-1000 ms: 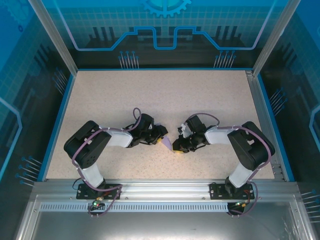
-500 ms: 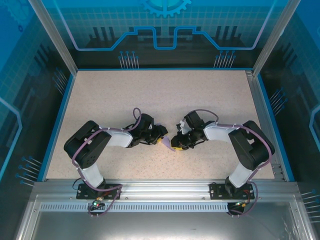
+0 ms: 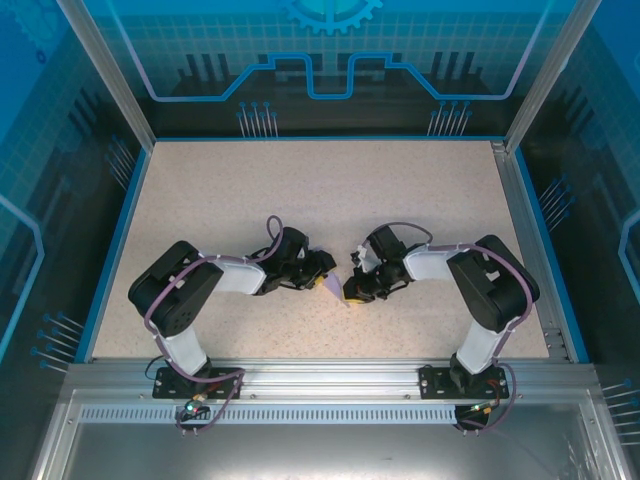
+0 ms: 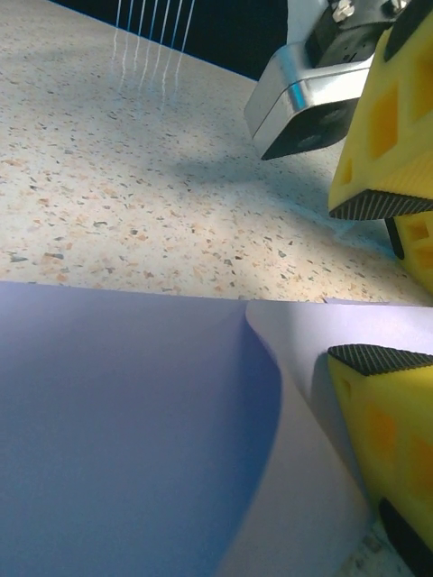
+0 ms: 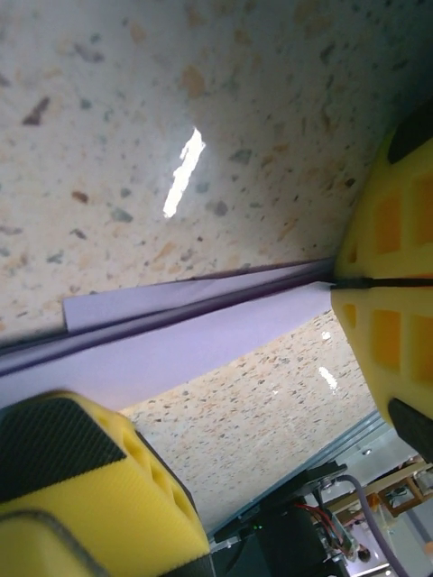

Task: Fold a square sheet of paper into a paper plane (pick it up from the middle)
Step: Fold the wing for the fifth time at the center of the table.

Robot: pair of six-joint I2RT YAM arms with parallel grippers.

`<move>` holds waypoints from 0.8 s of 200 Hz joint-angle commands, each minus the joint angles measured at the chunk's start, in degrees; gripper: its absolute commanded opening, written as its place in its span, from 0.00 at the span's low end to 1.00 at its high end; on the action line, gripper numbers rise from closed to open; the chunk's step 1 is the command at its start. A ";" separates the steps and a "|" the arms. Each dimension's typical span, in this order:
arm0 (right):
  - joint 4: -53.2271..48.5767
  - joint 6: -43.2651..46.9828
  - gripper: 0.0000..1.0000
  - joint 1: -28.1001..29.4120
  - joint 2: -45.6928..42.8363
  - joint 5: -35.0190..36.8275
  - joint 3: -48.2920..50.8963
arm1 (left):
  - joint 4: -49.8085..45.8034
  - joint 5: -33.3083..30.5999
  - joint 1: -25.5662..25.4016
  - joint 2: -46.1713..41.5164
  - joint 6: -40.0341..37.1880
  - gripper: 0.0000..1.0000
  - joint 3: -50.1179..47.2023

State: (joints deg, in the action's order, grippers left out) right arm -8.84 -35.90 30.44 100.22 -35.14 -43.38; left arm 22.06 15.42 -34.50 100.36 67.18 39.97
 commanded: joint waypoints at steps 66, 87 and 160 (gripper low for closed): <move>-10.43 3.71 0.12 -0.20 -0.82 2.58 2.49 | -6.11 -1.96 0.22 2.38 -0.02 0.46 -0.51; -10.54 4.16 0.14 -0.20 -1.41 1.43 3.15 | -6.62 -2.14 0.18 2.52 0.02 0.46 -0.34; -14.28 6.58 0.07 -0.27 -1.38 4.20 3.74 | -6.85 -2.11 0.22 2.74 -0.03 0.45 -0.25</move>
State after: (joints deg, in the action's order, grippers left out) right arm -13.17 -31.38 30.35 97.84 -34.39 -41.93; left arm 21.85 15.94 -34.63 100.47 67.40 40.05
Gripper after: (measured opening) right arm 0.082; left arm 0.455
